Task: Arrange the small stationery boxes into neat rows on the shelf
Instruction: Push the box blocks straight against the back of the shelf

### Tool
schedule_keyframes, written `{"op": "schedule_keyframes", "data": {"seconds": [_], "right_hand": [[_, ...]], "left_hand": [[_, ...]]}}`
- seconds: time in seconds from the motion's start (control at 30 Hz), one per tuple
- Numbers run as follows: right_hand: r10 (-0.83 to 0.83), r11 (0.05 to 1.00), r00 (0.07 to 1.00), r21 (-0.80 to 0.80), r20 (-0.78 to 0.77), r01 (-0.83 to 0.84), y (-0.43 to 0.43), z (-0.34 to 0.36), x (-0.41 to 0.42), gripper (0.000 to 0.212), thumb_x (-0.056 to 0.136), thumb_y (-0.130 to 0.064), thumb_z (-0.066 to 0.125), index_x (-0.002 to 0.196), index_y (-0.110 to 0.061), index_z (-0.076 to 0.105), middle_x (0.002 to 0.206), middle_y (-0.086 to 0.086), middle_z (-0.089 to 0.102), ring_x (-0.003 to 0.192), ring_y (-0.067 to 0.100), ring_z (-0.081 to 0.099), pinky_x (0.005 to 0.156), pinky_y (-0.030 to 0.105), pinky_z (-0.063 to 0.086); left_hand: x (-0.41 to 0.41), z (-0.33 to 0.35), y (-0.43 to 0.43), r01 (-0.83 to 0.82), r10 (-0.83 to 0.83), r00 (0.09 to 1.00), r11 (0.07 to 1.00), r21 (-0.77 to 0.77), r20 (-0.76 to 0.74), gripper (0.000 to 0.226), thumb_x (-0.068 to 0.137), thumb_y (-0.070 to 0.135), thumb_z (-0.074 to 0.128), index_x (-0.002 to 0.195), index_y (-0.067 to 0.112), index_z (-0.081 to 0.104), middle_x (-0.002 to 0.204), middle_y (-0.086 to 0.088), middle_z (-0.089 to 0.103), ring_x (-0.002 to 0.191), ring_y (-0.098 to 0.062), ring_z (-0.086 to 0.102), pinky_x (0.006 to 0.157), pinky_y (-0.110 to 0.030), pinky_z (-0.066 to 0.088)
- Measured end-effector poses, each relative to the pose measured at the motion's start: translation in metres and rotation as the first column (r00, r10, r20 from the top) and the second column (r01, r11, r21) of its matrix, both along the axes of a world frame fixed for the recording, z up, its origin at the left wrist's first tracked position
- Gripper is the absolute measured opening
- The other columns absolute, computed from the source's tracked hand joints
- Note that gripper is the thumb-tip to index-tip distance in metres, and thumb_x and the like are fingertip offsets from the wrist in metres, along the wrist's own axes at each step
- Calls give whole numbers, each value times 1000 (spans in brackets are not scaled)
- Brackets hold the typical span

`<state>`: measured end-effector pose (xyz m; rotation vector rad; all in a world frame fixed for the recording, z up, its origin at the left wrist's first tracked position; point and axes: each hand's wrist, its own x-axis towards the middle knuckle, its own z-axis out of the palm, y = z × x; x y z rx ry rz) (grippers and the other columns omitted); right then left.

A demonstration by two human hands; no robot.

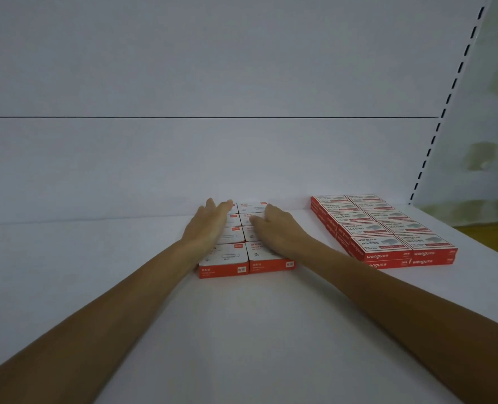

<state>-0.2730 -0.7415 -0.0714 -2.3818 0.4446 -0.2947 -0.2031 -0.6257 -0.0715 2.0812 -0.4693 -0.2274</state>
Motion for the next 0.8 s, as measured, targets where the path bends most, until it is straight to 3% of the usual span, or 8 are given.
{"op": "schedule_keyframes", "data": {"seconds": [0.07,0.13,0.23,0.3,0.4,0.5,0.67,0.8], "right_hand": [[3,995,999,-97,-40,-7,0,-1,2,29,96,-22,31,102,0,48,112,16,55,103,30,54,86,40,46],[-21,989,998,-148,-52,13,1,0,2,22,97,-18,30,90,-2,44,104,18,53,100,33,52,75,35,40],[7,984,999,-176,-53,-16,1,1,1,26,97,-21,31,81,-5,44,100,20,55,91,30,51,70,30,35],[47,989,998,-138,-48,-53,0,3,1,38,98,-31,32,73,-9,50,95,15,60,88,25,53,69,26,37],[13,1000,999,-24,-43,-14,-7,15,-2,55,95,-48,28,115,-5,55,121,11,57,109,25,53,83,28,38],[-14,1000,1000,-8,-23,14,-13,27,-11,57,95,-46,32,136,-7,38,142,9,41,127,24,40,84,29,27],[45,988,989,-141,-139,-65,-23,30,-31,63,87,-55,44,134,-14,38,139,4,43,115,20,43,79,27,28],[72,989,993,-126,-89,-83,-11,18,-41,51,86,-54,46,120,-15,49,118,2,57,93,15,49,65,25,34]], "left_hand": [[0,0,-3,-4,-33,988,970,244,149,41,92,42,34,116,11,44,125,-7,42,97,-21,48,74,-30,35],[-1,-1,-3,14,-81,977,945,327,195,27,90,37,39,94,11,45,117,-10,40,88,-18,45,64,-27,32],[-3,0,-1,-4,-25,984,986,164,178,31,91,39,37,91,11,49,123,-12,41,94,-20,47,70,-27,33],[-7,4,3,-53,45,972,998,30,231,44,93,44,31,117,14,52,144,-10,29,124,-23,37,91,-29,29],[-12,21,11,18,-34,948,998,54,316,56,93,50,28,140,21,32,155,0,13,142,-16,10,111,-37,12],[-19,41,25,138,-172,958,978,156,231,60,87,60,33,134,23,41,146,3,35,133,-19,31,101,-35,24],[-31,32,60,180,-275,950,867,464,145,117,48,90,44,144,27,18,148,5,33,131,-18,35,100,-29,28],[-40,12,68,222,-340,925,848,481,172,111,54,78,61,142,35,10,141,11,39,120,-11,41,89,-20,30]]}}
